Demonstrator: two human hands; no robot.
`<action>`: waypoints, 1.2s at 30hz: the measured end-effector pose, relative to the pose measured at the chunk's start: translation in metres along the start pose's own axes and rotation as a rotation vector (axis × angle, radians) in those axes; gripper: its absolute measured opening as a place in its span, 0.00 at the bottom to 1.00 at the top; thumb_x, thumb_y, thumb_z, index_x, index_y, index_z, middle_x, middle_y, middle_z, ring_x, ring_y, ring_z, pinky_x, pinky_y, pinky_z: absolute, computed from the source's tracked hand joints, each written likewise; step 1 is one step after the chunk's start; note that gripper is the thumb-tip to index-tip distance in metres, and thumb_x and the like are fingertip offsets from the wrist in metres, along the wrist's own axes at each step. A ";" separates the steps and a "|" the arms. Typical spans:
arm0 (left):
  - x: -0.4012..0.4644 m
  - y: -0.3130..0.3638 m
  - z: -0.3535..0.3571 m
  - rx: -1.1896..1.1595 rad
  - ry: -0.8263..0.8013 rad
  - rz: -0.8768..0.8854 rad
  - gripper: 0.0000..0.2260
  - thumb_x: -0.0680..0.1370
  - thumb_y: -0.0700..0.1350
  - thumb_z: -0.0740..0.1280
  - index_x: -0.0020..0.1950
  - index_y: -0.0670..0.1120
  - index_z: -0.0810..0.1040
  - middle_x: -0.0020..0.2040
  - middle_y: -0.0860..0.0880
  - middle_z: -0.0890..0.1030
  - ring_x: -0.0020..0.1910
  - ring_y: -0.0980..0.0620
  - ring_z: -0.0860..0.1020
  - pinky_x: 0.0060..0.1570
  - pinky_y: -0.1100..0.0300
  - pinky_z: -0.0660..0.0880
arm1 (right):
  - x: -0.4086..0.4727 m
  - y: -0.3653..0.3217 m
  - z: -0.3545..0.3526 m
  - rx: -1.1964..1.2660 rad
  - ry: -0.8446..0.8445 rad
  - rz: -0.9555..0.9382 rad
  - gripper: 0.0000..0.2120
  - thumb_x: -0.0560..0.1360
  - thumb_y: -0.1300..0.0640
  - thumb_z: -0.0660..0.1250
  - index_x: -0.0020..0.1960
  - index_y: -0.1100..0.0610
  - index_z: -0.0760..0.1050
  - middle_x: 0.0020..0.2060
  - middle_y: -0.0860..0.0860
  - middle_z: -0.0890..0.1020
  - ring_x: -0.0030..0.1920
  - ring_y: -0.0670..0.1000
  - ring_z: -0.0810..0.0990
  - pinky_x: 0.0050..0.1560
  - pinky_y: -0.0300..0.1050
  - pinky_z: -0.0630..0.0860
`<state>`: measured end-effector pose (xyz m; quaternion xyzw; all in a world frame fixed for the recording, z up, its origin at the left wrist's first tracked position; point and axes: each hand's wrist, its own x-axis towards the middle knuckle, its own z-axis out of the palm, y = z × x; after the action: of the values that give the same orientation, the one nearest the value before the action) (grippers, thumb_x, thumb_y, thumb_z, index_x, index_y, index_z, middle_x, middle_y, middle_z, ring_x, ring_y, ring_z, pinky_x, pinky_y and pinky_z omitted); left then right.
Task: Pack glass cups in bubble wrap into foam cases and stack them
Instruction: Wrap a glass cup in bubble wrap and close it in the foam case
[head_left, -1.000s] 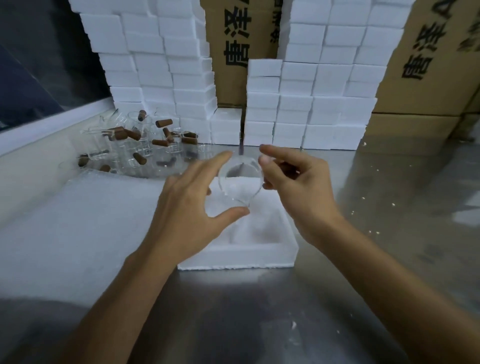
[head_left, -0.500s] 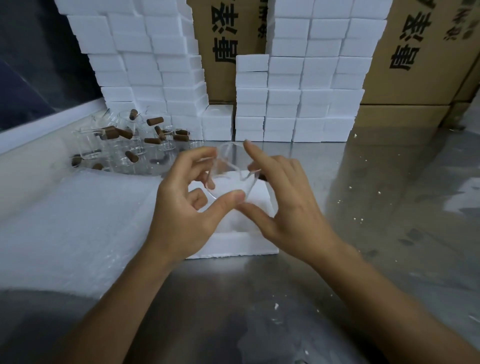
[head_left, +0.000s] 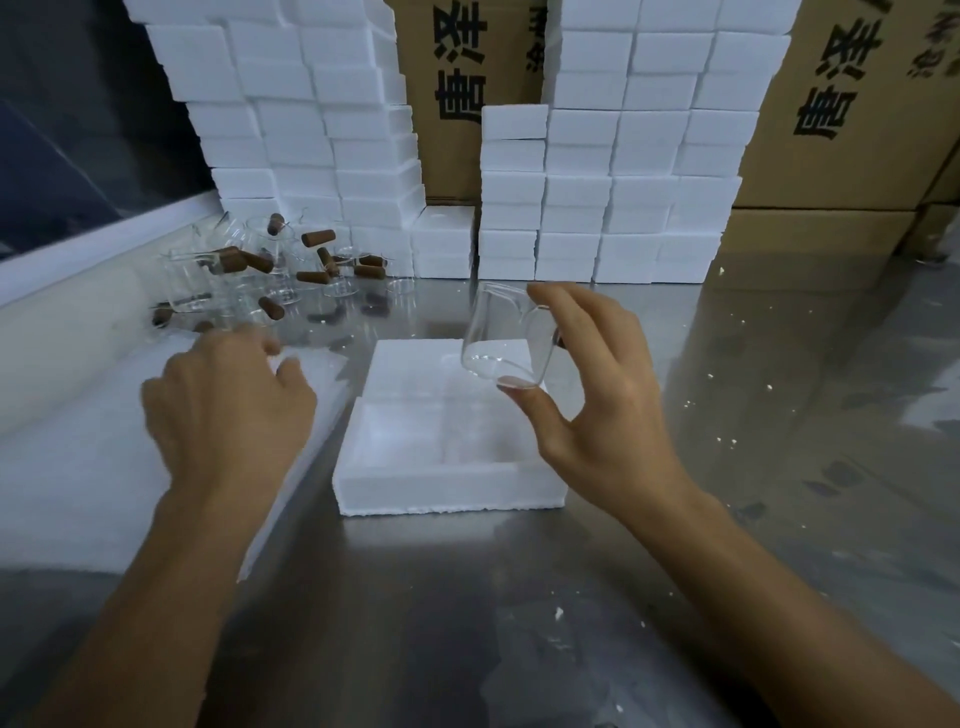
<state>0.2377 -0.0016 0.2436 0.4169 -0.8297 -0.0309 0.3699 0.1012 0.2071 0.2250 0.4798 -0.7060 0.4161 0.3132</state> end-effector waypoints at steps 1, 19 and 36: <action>0.001 -0.005 0.001 0.059 -0.088 -0.072 0.13 0.78 0.49 0.70 0.57 0.41 0.81 0.54 0.38 0.82 0.52 0.33 0.79 0.50 0.45 0.73 | 0.000 0.000 0.000 0.003 -0.009 0.010 0.29 0.73 0.57 0.75 0.71 0.61 0.71 0.66 0.57 0.74 0.65 0.57 0.72 0.60 0.58 0.74; -0.004 0.014 -0.006 -0.315 0.154 0.236 0.06 0.77 0.29 0.63 0.48 0.37 0.77 0.44 0.38 0.80 0.42 0.40 0.76 0.41 0.51 0.70 | -0.001 0.004 0.001 0.102 0.055 0.089 0.21 0.69 0.61 0.77 0.57 0.61 0.72 0.52 0.45 0.73 0.62 0.56 0.78 0.55 0.58 0.78; -0.028 0.034 0.012 -0.066 -0.304 0.382 0.30 0.67 0.80 0.55 0.37 0.53 0.75 0.35 0.56 0.77 0.37 0.54 0.74 0.37 0.57 0.72 | -0.002 0.009 0.002 0.124 0.077 0.235 0.22 0.66 0.53 0.81 0.42 0.50 0.67 0.63 0.51 0.72 0.45 0.35 0.73 0.37 0.28 0.68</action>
<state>0.2185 0.0374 0.2307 0.2306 -0.9382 -0.0499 0.2534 0.0928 0.2077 0.2198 0.3958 -0.7178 0.5110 0.2588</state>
